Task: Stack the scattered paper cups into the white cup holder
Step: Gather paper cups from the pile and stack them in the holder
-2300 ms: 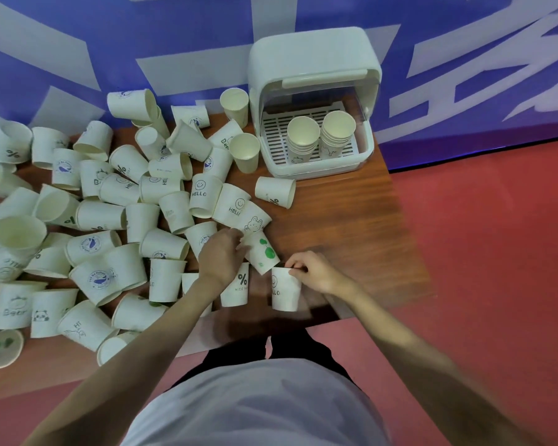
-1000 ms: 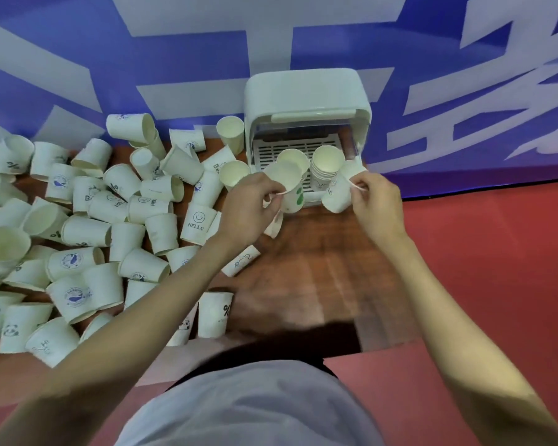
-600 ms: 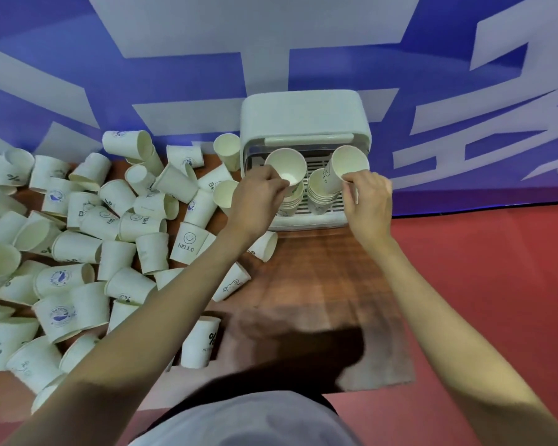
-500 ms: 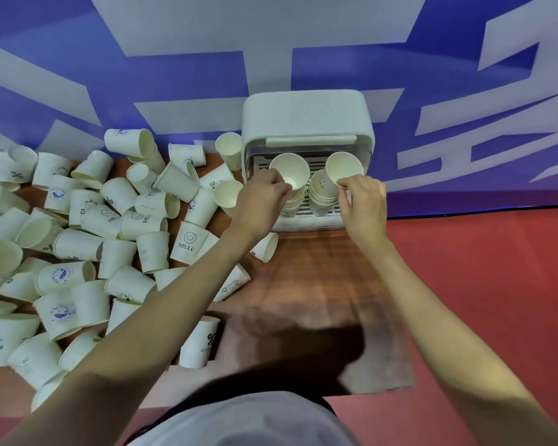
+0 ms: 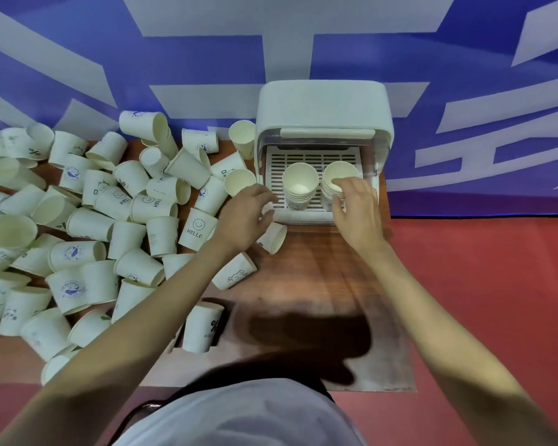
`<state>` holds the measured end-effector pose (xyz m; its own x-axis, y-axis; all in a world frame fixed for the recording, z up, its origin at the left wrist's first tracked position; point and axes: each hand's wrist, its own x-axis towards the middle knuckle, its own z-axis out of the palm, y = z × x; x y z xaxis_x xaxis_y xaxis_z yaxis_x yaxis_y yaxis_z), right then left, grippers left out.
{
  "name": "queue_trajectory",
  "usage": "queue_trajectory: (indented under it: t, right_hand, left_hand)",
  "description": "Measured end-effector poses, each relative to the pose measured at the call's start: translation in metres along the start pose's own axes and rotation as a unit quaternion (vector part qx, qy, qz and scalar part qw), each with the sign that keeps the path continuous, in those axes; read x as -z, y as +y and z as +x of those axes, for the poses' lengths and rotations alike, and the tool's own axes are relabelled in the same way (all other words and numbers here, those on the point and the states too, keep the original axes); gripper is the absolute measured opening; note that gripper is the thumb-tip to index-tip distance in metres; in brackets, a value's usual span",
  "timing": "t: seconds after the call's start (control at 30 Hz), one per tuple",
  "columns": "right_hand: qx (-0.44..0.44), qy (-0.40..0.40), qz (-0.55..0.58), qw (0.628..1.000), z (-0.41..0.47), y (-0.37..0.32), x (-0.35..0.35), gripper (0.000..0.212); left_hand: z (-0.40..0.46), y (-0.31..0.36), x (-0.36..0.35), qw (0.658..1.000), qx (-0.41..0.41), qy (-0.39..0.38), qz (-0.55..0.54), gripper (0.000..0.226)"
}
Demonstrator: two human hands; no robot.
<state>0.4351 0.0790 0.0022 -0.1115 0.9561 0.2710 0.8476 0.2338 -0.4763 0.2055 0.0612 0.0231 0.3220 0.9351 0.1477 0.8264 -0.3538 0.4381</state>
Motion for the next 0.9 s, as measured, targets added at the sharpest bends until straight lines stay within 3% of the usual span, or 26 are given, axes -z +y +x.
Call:
queue_trajectory:
  t: [0.17,0.43,0.67,0.9]
  right_hand:
    - [0.014,-0.048,0.061,0.997,-0.034,-0.039,-0.014,0.027]
    - [-0.126,-0.184,0.084,0.971,-0.084,-0.091,-0.067,0.031]
    - [-0.234,-0.147,0.102,0.956,-0.073,-0.105,-0.089,0.036]
    - [-0.332,-0.146,0.145,0.921,-0.058,-0.103,-0.102,0.011]
  left_hand:
    - [-0.075,-0.026,0.013,0.998,0.035,-0.055,-0.013,0.017]
    - [-0.16,-0.046,0.024,0.976,0.059,-0.21,0.01,0.016]
    - [-0.175,-0.06,0.018,0.965,0.106,-0.235,0.042,0.028]
    - [-0.182,-0.063,0.018,0.959,0.105,-0.258,0.046,0.024]
